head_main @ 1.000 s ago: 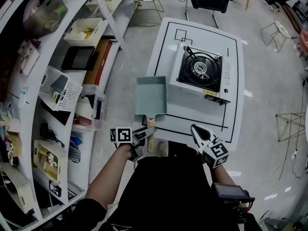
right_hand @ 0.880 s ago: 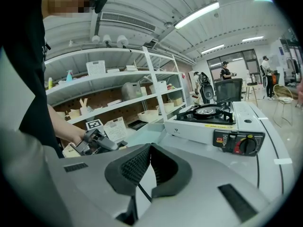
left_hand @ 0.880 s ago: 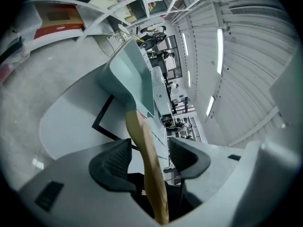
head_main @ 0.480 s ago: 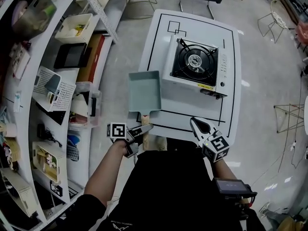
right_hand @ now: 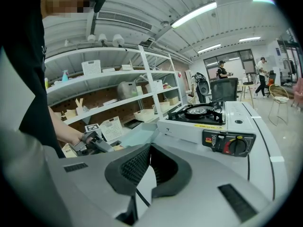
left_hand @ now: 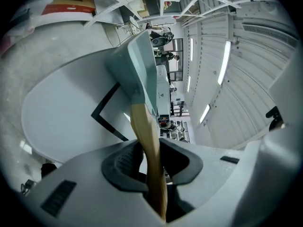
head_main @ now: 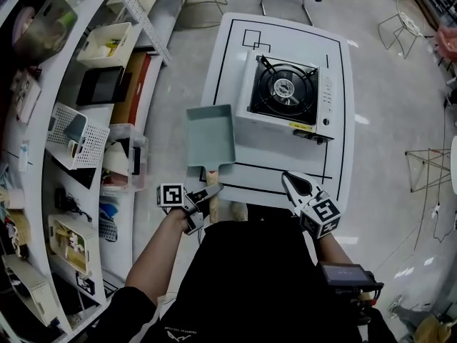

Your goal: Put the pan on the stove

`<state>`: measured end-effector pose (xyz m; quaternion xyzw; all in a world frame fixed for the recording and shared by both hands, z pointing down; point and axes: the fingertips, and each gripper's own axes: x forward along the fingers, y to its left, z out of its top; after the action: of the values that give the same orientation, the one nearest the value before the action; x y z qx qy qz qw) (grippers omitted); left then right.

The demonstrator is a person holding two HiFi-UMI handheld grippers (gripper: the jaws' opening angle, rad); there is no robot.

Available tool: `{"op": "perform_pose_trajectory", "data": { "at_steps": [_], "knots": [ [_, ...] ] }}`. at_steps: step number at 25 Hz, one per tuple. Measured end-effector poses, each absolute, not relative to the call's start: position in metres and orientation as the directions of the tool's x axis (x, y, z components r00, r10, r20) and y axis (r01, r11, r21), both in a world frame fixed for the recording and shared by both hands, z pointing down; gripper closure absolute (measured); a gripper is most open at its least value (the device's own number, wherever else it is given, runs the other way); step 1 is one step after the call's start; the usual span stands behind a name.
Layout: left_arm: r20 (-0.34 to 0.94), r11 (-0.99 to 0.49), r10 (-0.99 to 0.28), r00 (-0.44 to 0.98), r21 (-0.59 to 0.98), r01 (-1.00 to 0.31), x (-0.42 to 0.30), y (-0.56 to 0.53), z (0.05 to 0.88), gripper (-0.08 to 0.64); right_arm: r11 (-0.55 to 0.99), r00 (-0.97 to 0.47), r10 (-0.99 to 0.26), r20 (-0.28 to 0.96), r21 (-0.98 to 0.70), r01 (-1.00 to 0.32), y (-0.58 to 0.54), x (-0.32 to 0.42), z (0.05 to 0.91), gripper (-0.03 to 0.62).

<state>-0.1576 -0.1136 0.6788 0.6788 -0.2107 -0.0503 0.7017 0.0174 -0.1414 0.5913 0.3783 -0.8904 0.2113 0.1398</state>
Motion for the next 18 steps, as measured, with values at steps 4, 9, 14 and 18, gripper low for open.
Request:
{"op": "perform_pose_trajectory", "data": {
  "at_steps": [4,9,14,18],
  "knots": [
    [0.186,0.071,-0.391,0.901,0.983,-0.172,-0.160,-0.116,0.675,0.454,0.626,-0.673,-0.612,0.414,-0.267,-0.733,-0.140,0.017,0.591,0.566],
    [0.124,0.067,-0.426,0.896,0.992,-0.105,-0.157,-0.120,0.665,0.456,0.628,-0.675,-0.614,0.410,-0.263,-0.732,-0.143,0.017,0.589,0.566],
    [0.107,0.075,-0.433,0.895,0.994,-0.083,-0.161,-0.116,0.662,0.456,0.622,-0.668,-0.622,0.409,-0.260,-0.738,-0.138,0.014,0.587,0.566],
    [0.106,0.079,-0.431,0.896,0.994,-0.079,-0.165,-0.111,0.661,0.455,0.617,-0.664,-0.627,0.406,-0.262,-0.743,-0.133,0.011,0.590,0.566]
  ]
}}
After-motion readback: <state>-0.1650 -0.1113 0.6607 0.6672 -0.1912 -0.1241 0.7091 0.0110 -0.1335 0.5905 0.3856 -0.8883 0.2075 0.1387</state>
